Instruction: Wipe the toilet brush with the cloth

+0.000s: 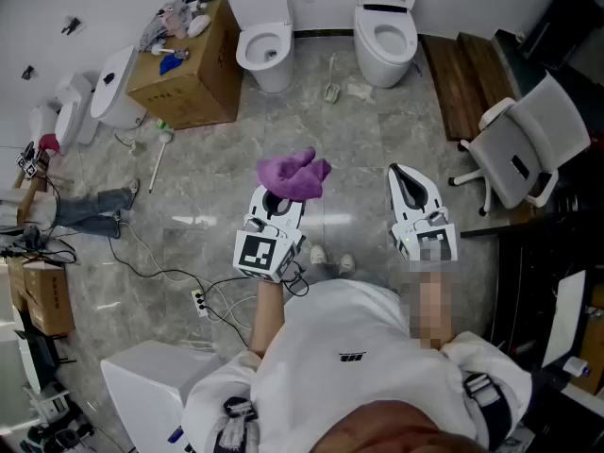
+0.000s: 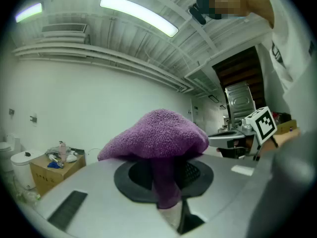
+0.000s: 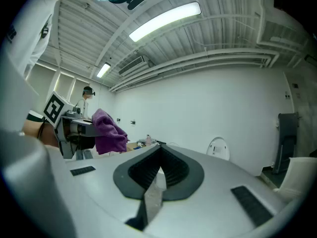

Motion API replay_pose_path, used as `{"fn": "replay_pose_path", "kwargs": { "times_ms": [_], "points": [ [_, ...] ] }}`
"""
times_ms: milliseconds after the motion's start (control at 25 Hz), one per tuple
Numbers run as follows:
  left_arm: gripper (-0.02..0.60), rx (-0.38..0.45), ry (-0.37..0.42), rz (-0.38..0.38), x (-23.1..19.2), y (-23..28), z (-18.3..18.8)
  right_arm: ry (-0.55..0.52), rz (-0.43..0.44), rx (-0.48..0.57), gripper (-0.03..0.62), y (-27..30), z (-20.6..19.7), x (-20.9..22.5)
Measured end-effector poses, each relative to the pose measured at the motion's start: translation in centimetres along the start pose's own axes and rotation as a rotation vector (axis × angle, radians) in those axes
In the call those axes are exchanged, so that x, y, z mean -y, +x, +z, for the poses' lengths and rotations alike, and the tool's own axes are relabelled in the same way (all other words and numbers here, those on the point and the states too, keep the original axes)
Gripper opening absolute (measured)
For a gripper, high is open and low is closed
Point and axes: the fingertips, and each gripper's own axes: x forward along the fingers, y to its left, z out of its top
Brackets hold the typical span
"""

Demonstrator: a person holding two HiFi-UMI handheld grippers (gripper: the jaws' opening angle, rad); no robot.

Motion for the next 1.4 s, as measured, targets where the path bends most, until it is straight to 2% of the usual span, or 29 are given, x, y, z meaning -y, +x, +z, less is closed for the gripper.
{"fn": "replay_pose_path", "kwargs": {
  "times_ms": [240, 600, 880, 1400],
  "points": [
    [0.072, 0.01, -0.006, -0.003, 1.7, 1.1, -0.6, 0.008, 0.01, -0.002, -0.005, -0.8, -1.3, 1.5],
    [0.072, 0.019, -0.008, 0.028, -0.3, 3.4, -1.1, -0.005, 0.037, -0.021, -0.005, 2.6, -2.5, 2.6],
    [0.071, 0.023, 0.011, 0.031, -5.0, 7.9, -1.6, -0.012, 0.032, -0.019, -0.005, 8.8, -2.9, 4.6],
    [0.071, -0.01, -0.004, -0.039, -16.9, 18.6, -2.7, -0.014, -0.009, -0.074, -0.005, 23.4, -3.8, 7.9]
  ]
}}
